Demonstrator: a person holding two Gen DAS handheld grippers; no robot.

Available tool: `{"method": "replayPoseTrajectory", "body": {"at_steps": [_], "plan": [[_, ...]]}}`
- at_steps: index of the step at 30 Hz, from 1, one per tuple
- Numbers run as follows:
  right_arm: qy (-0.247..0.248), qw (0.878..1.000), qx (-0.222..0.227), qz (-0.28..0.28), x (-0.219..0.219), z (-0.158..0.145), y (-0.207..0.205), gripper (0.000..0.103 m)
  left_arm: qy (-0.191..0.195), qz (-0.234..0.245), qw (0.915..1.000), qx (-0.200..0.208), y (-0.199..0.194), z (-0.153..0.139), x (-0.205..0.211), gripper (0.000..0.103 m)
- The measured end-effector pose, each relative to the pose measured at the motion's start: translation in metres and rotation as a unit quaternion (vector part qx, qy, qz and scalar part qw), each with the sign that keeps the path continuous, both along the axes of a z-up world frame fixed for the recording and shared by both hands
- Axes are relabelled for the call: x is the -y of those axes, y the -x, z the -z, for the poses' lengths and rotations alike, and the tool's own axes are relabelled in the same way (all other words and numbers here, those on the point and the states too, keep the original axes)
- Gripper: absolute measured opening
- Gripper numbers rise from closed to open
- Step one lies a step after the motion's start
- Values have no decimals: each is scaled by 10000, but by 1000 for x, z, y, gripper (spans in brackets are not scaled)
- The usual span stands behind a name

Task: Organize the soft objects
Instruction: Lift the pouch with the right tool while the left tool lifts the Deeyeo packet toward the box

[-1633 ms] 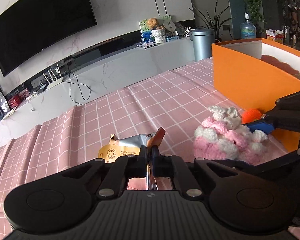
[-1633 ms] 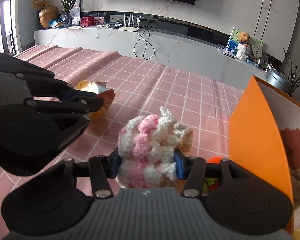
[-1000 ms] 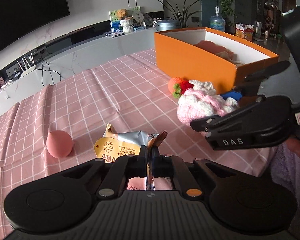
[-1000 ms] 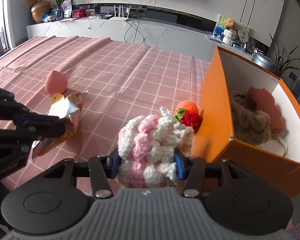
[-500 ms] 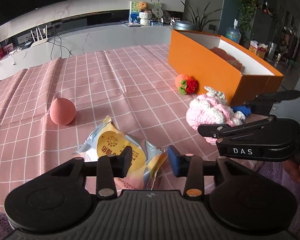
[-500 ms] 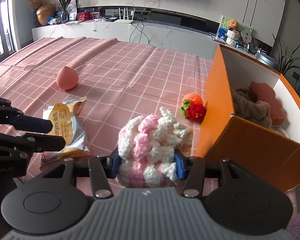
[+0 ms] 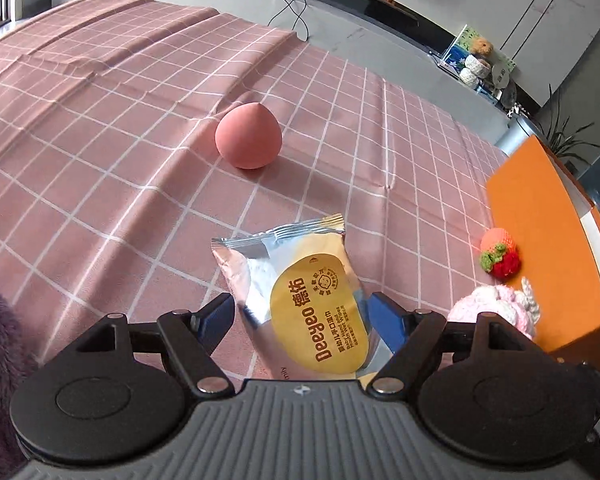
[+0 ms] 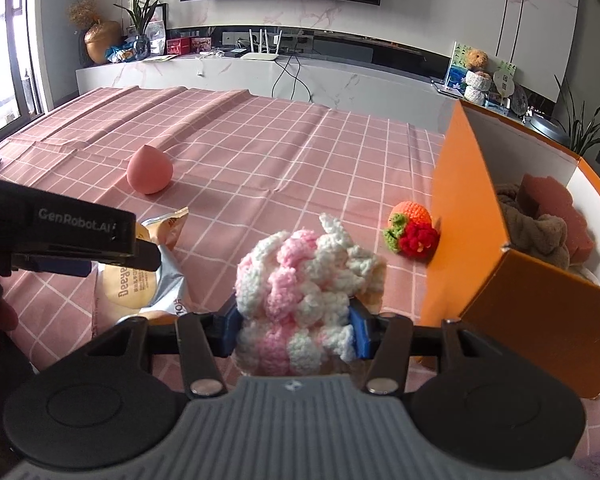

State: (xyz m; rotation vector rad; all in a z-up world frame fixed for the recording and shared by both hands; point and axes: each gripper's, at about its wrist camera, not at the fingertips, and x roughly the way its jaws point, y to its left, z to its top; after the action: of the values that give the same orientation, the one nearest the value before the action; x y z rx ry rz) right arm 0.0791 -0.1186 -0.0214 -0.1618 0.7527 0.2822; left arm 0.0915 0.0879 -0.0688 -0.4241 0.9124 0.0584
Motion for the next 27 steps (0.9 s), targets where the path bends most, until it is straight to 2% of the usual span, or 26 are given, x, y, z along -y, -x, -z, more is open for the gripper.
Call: {"method": "replayPoseTrajectory", "body": {"at_steps": [6,8,10,14,18,22,27], "plan": [[201,9995,-201,-137,-13,17,-10,53,-72,-138,9999,-14,-10,6,11,95],[206,9993,-265,-188,-15,20,-11,54,-166,10,9999,-14,-14,10,17,95],[242,9992,-263,-203,-16,22,-11,56,-496,263,9984,52,-14,11,26,95],[266,9990,-281,-216,-17,24,-12,61,-936,658,9933,155,-13,13,38,90],[414,9985,-188,-317,-21,27,-9,62,-1217,912,9878,344,-11,16,42,81],[432,9984,-158,-329,-19,26,-8,54,-1239,1067,9855,451,-8,15,40,70],[481,9981,-111,-362,-19,23,-6,47,-1233,1227,9832,549,-2,12,38,64]]}}
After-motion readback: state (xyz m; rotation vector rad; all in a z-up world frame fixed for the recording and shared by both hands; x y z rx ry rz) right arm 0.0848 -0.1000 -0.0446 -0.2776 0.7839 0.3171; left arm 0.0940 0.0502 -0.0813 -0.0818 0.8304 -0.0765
